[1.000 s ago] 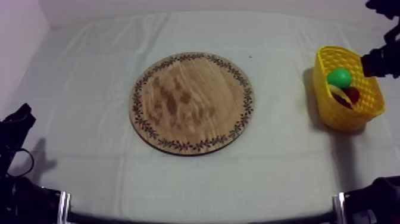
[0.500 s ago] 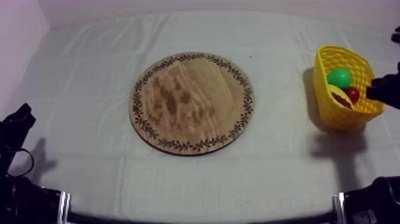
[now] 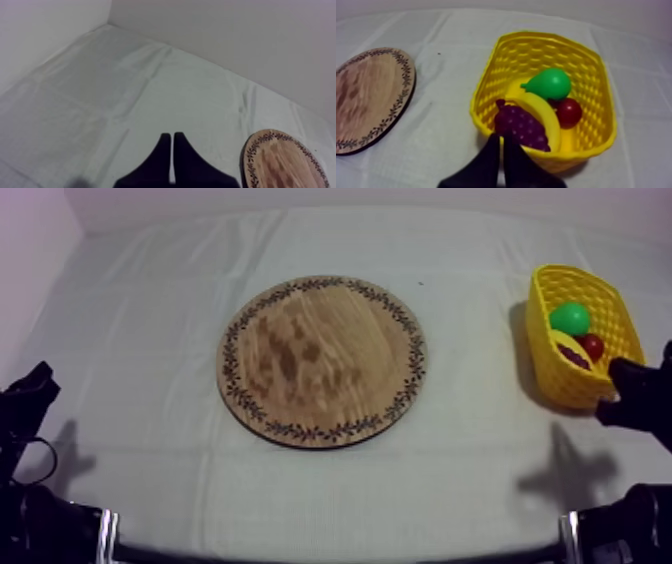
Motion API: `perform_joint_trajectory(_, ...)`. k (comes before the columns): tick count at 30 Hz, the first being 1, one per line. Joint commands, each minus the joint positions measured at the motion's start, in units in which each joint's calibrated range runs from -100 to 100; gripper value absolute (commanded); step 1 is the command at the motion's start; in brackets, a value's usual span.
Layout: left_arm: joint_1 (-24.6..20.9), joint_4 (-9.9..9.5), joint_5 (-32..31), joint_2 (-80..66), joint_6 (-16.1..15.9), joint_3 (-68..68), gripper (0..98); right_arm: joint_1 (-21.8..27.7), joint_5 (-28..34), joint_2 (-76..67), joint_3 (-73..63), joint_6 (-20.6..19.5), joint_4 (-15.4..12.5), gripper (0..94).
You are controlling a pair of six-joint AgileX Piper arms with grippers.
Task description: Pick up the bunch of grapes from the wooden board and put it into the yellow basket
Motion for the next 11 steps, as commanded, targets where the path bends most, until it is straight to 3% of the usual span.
perform_joint_trajectory(1,0.02,-0.04,0.03,0.03,-0.02,0.04,0.0,-0.25,-2.81,-2.61,1.73,-10.33,7.55,0.4)
perform_joint_trajectory(3,0.02,-0.04,0.03,0.03,-0.03,0.04,0.0,-0.60,-5.65,-3.87,3.21,-13.72,9.94,0.3)
perform_joint_trajectory(5,0.02,-0.04,0.03,0.03,-0.03,0.04,0.0,-1.31,-6.87,-5.15,4.02,-13.57,11.17,0.3)
perform_joint_trajectory(11,0.02,-0.04,0.03,0.03,-0.03,0.04,0.0,-3.32,-7.75,-6.70,5.06,-5.45,12.20,0.3)
